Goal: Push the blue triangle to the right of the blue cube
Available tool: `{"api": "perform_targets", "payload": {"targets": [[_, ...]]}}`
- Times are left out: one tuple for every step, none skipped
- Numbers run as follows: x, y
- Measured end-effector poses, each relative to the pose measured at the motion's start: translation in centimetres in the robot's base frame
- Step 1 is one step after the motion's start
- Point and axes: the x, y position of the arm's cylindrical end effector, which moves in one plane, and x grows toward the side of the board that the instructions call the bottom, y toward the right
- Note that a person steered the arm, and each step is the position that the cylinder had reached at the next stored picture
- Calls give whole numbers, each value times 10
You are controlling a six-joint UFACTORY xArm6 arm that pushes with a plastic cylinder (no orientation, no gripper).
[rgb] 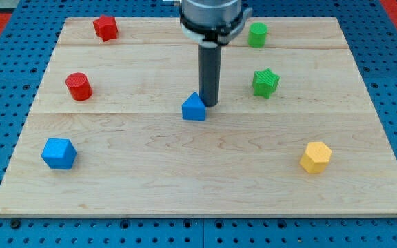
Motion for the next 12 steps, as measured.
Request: {"api": "perform_targets", "payload": {"targets": [[-37, -33], [15, -34], [52, -65], [71, -51], [42, -67], [57, -145], [107, -148], [97, -137], [69, -144], [85, -108], [102, -97], [102, -96]]}}
